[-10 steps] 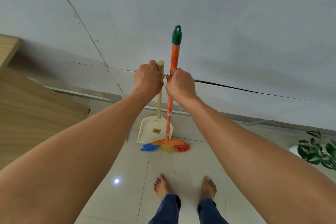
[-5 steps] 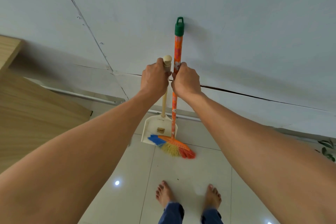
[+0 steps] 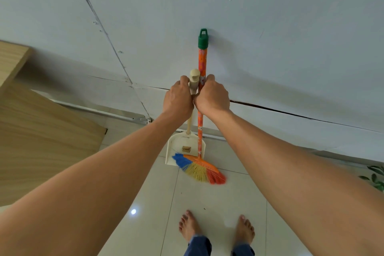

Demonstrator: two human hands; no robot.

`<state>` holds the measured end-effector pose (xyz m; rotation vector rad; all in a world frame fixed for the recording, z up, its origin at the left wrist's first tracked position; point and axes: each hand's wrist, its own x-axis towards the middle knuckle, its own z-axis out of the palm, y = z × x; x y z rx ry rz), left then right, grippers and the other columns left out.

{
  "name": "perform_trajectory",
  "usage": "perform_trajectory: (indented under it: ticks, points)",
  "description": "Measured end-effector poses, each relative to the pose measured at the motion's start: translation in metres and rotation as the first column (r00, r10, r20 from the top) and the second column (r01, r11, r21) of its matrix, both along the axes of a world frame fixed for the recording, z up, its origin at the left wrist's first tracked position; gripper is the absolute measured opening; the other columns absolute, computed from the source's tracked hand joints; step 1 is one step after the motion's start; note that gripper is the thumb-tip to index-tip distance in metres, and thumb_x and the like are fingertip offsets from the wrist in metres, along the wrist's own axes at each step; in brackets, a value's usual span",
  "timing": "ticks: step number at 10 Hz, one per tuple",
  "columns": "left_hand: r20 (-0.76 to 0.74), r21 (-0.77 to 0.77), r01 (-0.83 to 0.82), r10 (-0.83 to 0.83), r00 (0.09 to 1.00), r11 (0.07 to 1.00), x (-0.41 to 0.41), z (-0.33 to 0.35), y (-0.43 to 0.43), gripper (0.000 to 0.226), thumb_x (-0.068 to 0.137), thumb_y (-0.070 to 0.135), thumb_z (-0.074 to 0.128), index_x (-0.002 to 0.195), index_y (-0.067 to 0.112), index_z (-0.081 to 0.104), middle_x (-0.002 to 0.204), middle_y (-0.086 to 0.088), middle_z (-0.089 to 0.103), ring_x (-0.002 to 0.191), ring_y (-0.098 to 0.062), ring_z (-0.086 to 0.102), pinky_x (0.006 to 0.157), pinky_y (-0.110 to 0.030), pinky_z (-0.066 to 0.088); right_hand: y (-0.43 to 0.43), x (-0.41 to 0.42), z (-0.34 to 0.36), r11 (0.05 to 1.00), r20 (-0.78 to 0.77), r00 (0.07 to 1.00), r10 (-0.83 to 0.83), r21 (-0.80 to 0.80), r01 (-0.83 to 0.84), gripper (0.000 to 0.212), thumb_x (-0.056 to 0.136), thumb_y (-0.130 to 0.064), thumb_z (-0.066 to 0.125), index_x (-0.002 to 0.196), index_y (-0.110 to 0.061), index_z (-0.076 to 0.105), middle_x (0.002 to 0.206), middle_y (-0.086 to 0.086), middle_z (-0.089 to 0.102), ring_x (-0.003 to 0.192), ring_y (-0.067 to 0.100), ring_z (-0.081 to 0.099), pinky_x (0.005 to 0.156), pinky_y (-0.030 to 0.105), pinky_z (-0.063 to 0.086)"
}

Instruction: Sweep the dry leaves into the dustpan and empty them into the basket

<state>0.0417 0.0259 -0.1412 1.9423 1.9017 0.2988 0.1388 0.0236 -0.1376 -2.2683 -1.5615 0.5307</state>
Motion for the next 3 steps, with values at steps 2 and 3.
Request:
perform_trajectory:
  ticks: [2,3]
  points:
    - [-0.053,-0.051,0.027,-0.030,0.998,0.998,-0.013,0.002,-0.010,0.054,0.094,0.025,0.071,0.139,0.014,0.044,0.126,-0.007,0.064,0.113,-0.028,0.065,0.079,-0.031,0.043,-0.012,0.002,0.017,1.000,-0.016,1.000,-0.015,-0.001,0.015,0.041,0.076,-0.026,0.075,0.103,-0.019,0.045,0.075,-0.003,0.055,0.057,0.016,0.052,0.042,0.018,0.032]
    - [-0.102,-0.079,0.037,-0.045,0.994,0.996,-0.022,0.019,-0.017,0.053,0.094,0.032,0.071,0.139,0.016,0.047,0.127,-0.006,0.064,0.114,-0.027,0.065,0.086,-0.033,0.050,-0.029,0.010,0.031,0.998,-0.010,0.998,-0.057,-0.013,0.057,0.037,0.079,-0.027,0.072,0.102,-0.017,0.045,0.066,-0.007,0.049,0.051,0.010,0.046,0.039,0.021,0.029]
